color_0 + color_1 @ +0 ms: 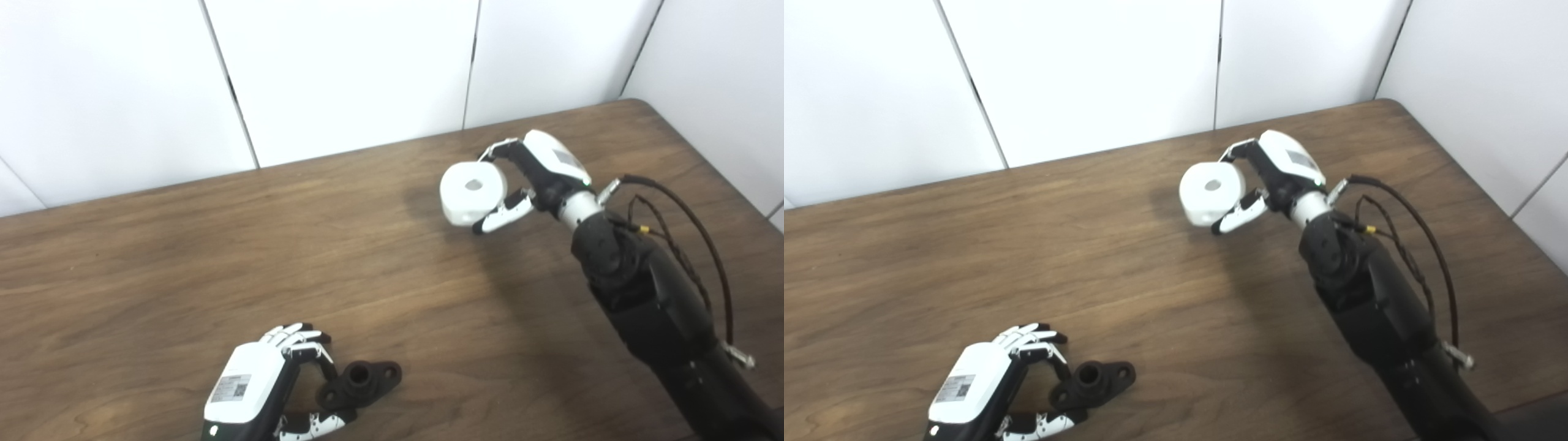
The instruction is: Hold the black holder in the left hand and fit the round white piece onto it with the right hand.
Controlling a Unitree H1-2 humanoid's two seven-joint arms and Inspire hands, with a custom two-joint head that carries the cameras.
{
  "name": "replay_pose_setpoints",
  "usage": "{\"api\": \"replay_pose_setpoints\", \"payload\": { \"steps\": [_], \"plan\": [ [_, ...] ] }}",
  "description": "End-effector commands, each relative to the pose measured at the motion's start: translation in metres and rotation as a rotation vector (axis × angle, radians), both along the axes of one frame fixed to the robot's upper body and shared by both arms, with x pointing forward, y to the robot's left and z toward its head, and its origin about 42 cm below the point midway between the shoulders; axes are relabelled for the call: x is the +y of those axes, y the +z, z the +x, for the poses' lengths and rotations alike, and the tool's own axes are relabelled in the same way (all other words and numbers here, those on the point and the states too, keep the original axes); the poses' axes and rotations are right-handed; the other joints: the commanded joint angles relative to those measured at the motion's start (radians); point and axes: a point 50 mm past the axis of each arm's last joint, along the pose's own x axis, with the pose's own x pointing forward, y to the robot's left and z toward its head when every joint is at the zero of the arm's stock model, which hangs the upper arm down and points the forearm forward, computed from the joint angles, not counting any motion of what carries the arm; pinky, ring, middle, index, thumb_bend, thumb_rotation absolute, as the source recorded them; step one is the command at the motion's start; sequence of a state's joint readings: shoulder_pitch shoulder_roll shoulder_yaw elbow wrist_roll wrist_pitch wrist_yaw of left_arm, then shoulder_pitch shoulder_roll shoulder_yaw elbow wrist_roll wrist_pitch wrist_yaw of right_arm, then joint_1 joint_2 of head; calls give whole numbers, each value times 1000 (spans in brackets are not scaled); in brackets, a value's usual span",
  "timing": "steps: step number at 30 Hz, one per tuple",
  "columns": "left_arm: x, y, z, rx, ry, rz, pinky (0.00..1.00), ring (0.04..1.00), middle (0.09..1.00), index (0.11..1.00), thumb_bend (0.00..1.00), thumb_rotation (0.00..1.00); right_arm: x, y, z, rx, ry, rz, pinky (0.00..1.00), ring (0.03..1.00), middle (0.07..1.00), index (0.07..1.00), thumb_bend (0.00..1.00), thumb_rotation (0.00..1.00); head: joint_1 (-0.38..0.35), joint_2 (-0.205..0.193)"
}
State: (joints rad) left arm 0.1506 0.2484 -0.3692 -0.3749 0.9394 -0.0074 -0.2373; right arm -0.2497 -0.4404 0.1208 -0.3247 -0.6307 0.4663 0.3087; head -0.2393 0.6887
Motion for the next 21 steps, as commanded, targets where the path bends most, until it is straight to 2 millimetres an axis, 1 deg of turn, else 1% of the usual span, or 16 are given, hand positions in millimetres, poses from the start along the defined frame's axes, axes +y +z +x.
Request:
{"api": "replay_pose_setpoints", "payload": {
  "steps": [1, 4, 7, 13, 17, 21],
  "plan": [
    [0, -15, -3, 96, 14, 71, 867, 864, 782, 486, 523, 56, 13, 21, -7, -64, 45, 22, 840, 903, 777, 483, 522, 139, 9, 7],
    [-4, -13, -4, 92, 12, 77, 865, 861, 778, 486, 523, 56, 28, 21, -24, -40, 99, 74, 864, 911, 785, 483, 523, 139, 25, 19],
    [-7, -11, -4, 96, 15, 73, 869, 860, 778, 486, 523, 55, 38, 22, -38, -21, 152, 104, 877, 911, 787, 482, 523, 139, 35, 34],
    [-13, -7, -3, 98, 19, 64, 867, 853, 774, 486, 523, 54, 52, 24, -61, 9, 240, 142, 906, 921, 795, 481, 524, 144, 61, 61],
    [-15, -6, -2, 96, 20, 60, 864, 851, 773, 485, 523, 53, 60, 26, -72, 16, 277, 174, 984, 917, 789, 481, 523, 147, 69, 70],
    [-18, -5, -1, 96, 22, 73, 864, 850, 773, 485, 524, 54, 69, 33, -85, 4, 334, 208, 1000, 917, 778, 480, 521, 151, 76, 81]
  ]
}}
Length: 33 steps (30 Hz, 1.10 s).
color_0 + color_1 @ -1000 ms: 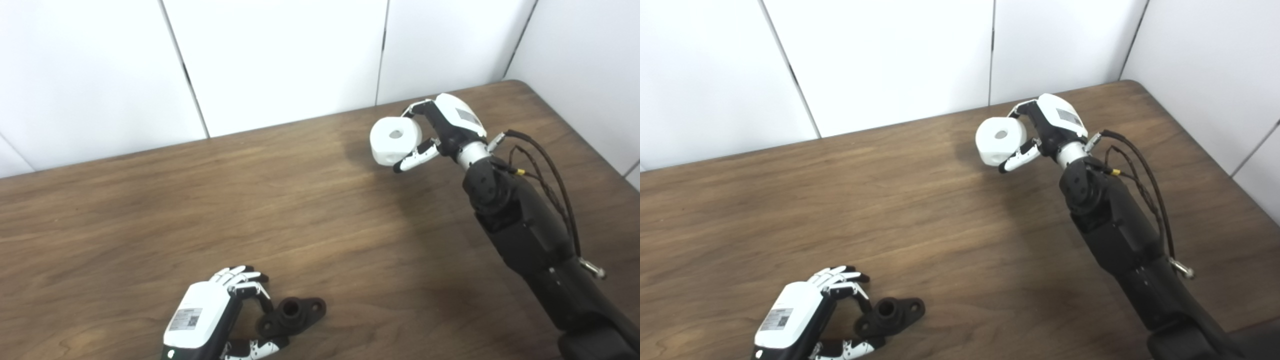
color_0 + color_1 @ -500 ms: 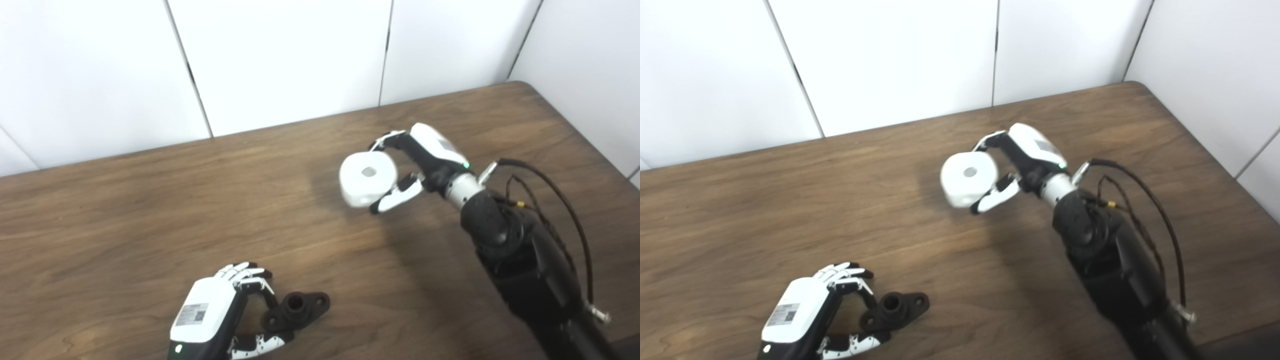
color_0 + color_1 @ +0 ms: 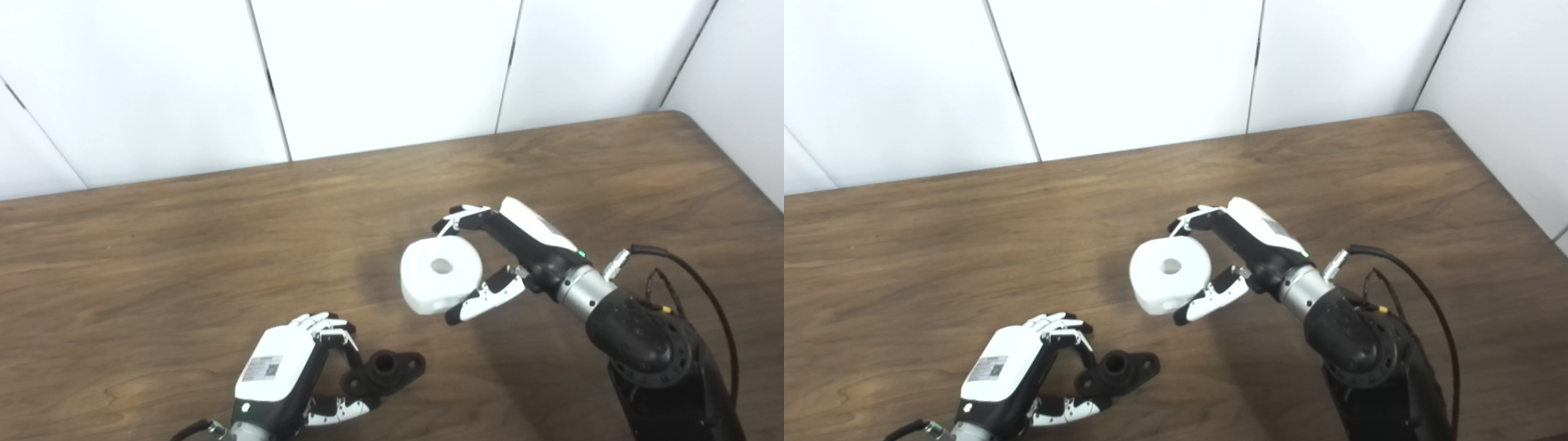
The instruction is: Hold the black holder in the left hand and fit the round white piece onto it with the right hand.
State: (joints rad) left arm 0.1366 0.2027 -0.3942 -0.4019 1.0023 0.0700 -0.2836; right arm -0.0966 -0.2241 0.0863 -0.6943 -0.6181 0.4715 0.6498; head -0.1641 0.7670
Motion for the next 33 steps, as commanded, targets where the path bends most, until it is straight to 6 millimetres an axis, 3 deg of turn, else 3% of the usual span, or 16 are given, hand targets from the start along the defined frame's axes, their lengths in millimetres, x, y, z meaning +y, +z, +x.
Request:
{"api": "replay_pose_setpoints", "payload": {
  "steps": [1, 17, 33],
  "plan": [
    [-4, -11, -3, 83, -12, 54, 864, 849, 773, 485, 524, 54, 3, 18, -8, -69, 35, 16, 1000, 917, 778, 480, 521, 151, 4, 6],
    [-10, -9, 1, 81, -14, 56, 857, 845, 769, 485, 523, 53, 5, 19, -32, -21, 92, 31, 1000, 923, 789, 480, 522, 149, 16, 26],
    [-14, -5, 1, 71, -14, 56, 846, 838, 766, 485, 524, 53, 18, 0, -41, -9, 110, 61, 1000, 931, 788, 481, 523, 146, 23, 40]
  ]
}}
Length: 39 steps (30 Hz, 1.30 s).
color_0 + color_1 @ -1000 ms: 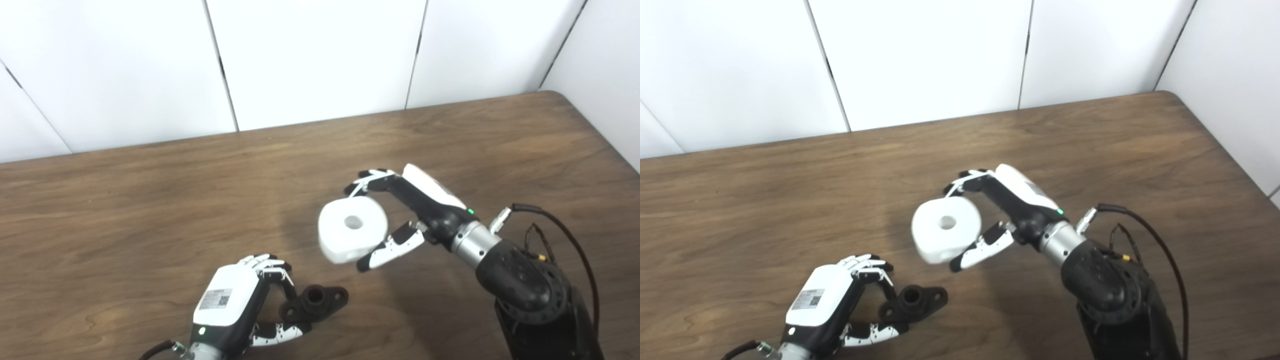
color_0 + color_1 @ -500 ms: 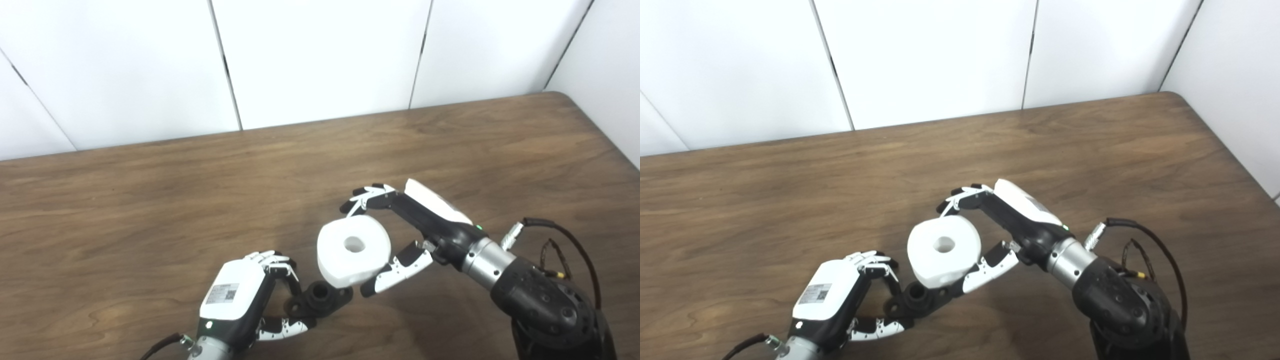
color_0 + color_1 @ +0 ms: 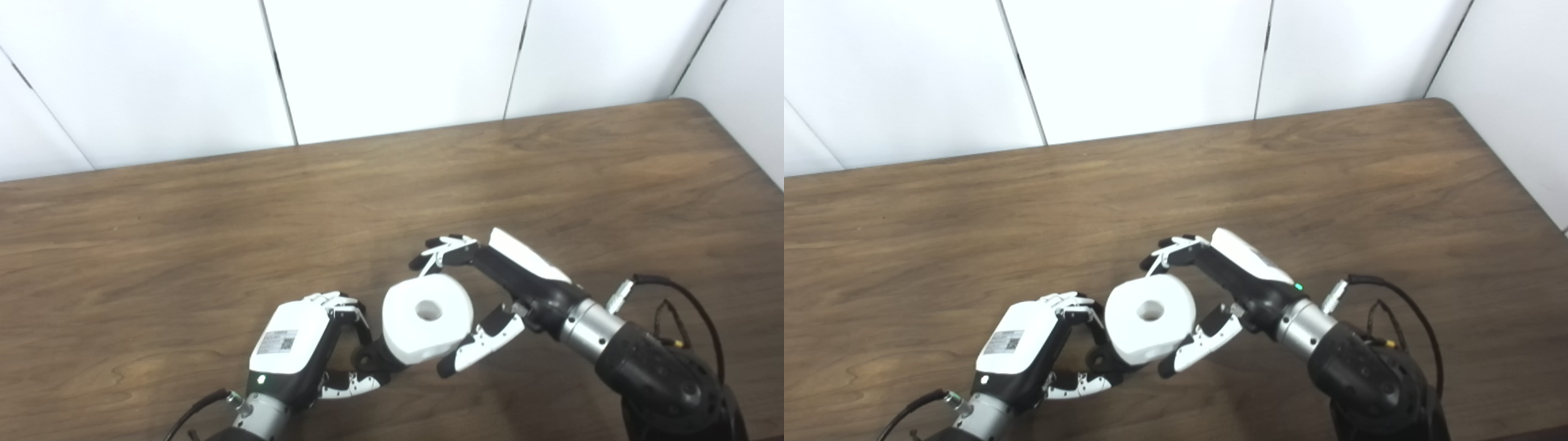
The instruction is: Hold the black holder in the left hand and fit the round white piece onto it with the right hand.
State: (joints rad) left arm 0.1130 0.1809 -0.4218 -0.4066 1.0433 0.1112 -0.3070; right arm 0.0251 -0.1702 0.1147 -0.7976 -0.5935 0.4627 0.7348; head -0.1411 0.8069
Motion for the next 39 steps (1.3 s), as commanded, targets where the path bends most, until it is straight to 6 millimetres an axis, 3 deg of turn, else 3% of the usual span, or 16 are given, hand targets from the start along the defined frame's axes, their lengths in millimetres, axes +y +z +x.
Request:
{"api": "replay_pose_setpoints", "payload": {
  "steps": [1, 15, 39],
  "plan": [
    [-3, -9, -4, 73, -18, 38, 848, 839, 766, 485, 524, 53, 3, 8, -1, -92, 8, 13, 1000, 932, 788, 481, 523, 144, 1, 1],
    [-4, -7, -6, 67, -22, 33, 847, 838, 765, 485, 524, 53, 16, -16, 8, -147, 13, -14, 1000, 936, 794, 481, 524, 139, 8, -6],
    [-9, -5, -5, 68, -19, 34, 851, 843, 768, 485, 523, 53, 28, -27, 5, -107, 38, -36, 1000, 930, 786, 481, 523, 141, 23, -3]
  ]
}}
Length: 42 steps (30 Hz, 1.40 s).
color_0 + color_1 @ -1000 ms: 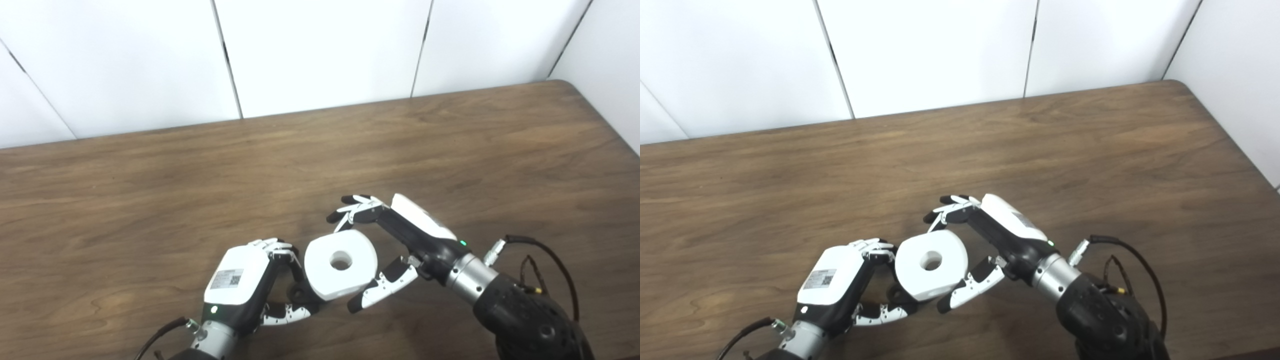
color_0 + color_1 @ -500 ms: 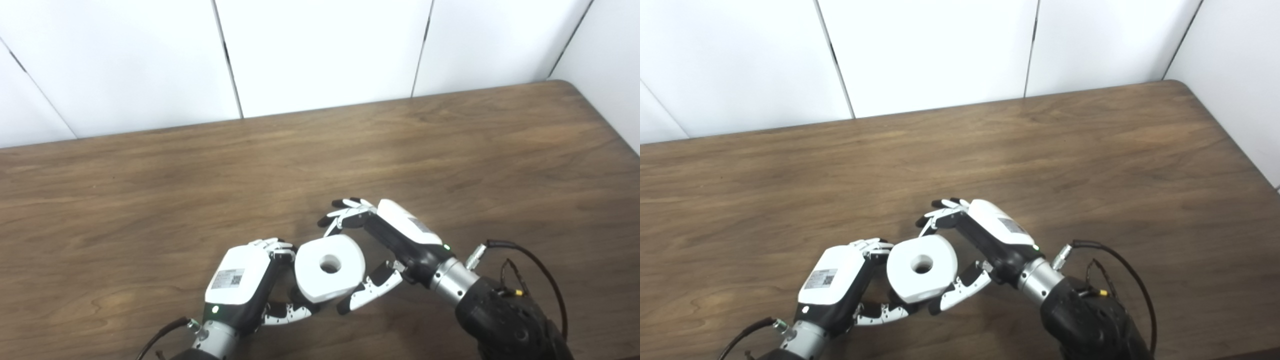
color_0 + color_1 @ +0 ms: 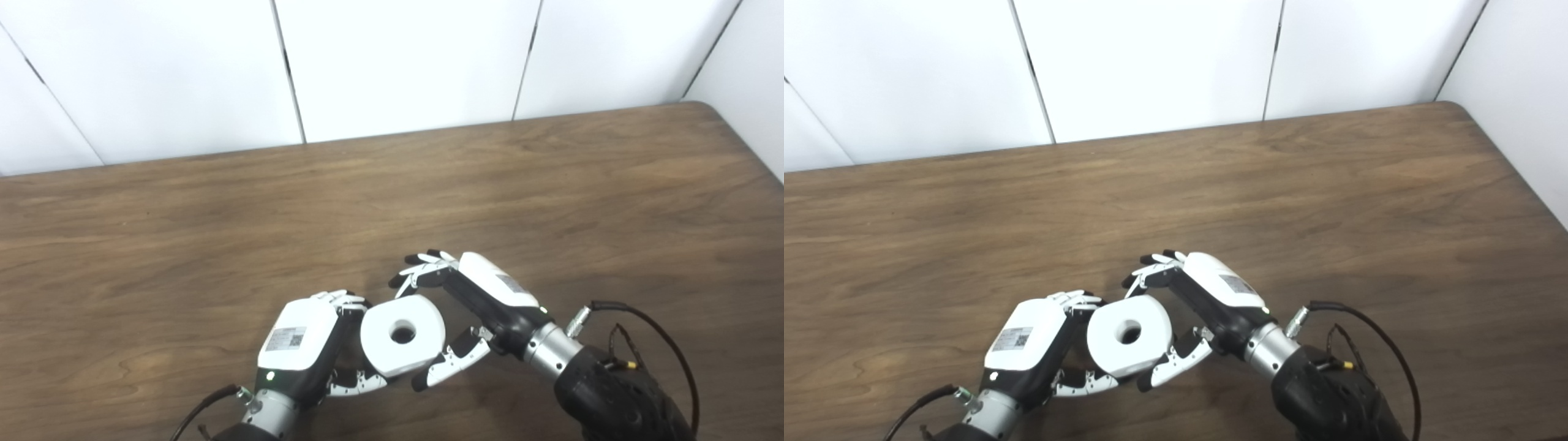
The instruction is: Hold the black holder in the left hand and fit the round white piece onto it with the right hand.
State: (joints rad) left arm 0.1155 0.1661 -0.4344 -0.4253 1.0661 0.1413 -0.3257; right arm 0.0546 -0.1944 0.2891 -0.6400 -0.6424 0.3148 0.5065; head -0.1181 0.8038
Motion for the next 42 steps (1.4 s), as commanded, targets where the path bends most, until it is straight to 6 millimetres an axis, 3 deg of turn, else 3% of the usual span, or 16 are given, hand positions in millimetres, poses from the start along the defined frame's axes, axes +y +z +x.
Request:
{"api": "replay_pose_setpoints", "payload": {
  "steps": [1, 24, 25, 28, 42],
  "plan": [
    [-4, -8, -3, 62, -31, 32, 852, 843, 769, 485, 523, 53, 1, 9, -2, -49, 10, 13, 1000, 930, 786, 481, 523, 141, 1, 0],
    [-6, -6, -3, 61, -34, 28, 850, 845, 767, 485, 523, 54, -5, 6, 4, -2, 11, -55, 1000, 946, 794, 491, 523, 158, -1, 6],
    [-6, -6, -3, 62, -33, 30, 851, 847, 768, 485, 523, 54, -5, 6, 4, -1, 10, -58, 1000, 946, 796, 555, 740, 249, -1, 6],
    [-6, -7, -3, 65, -33, 32, 850, 847, 768, 485, 523, 54, -5, 6, 4, -1, 8, -65, 1000, 944, 797, 608, 880, 308, 0, 6],
    [-6, -10, -1, 78, -35, 52, 841, 839, 759, 485, 523, 53, -3, 5, 7, -3, -2, -78, 1000, 939, 800, 634, 909, 336, 0, 10]
  ]
}}
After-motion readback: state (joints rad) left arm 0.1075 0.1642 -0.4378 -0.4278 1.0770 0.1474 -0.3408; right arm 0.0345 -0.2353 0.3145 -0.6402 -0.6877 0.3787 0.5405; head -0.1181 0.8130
